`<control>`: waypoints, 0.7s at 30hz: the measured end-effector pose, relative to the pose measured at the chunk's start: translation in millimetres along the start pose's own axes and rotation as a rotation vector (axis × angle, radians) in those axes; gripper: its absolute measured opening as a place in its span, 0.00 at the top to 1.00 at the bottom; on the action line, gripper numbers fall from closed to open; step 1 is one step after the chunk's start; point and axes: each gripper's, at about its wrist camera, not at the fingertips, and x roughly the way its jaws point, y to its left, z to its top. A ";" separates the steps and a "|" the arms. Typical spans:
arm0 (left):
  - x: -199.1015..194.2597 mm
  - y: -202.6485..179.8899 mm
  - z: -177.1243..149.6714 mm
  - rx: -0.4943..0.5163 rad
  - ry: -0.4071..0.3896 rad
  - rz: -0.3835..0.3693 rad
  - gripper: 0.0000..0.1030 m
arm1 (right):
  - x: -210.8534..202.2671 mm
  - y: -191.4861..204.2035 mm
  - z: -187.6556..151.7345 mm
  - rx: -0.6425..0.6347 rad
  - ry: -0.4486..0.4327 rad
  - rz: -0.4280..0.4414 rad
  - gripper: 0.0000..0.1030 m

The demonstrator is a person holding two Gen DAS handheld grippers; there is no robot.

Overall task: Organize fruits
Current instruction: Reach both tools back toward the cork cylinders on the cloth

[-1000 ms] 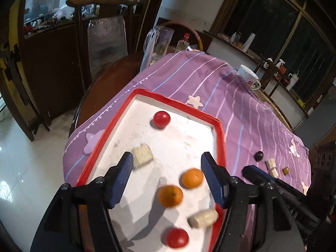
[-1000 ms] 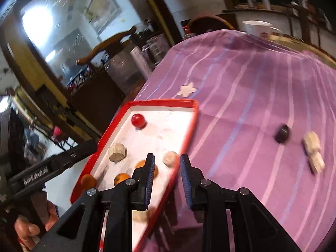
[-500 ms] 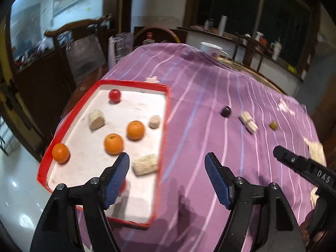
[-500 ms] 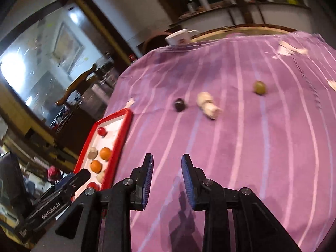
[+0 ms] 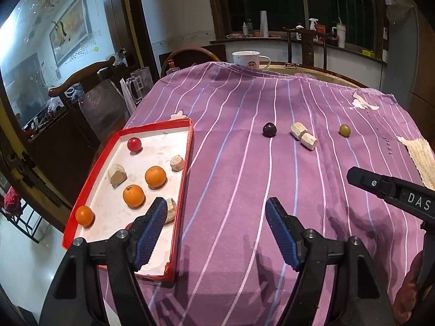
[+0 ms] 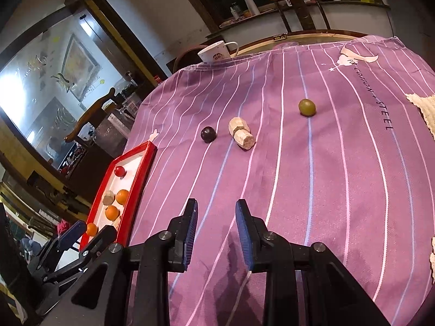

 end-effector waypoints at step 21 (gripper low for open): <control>16.0 11.0 -7.6 -0.015 0.043 -0.032 0.27 | 22.7 16.1 -10.5 -0.031 0.087 -0.026 0.69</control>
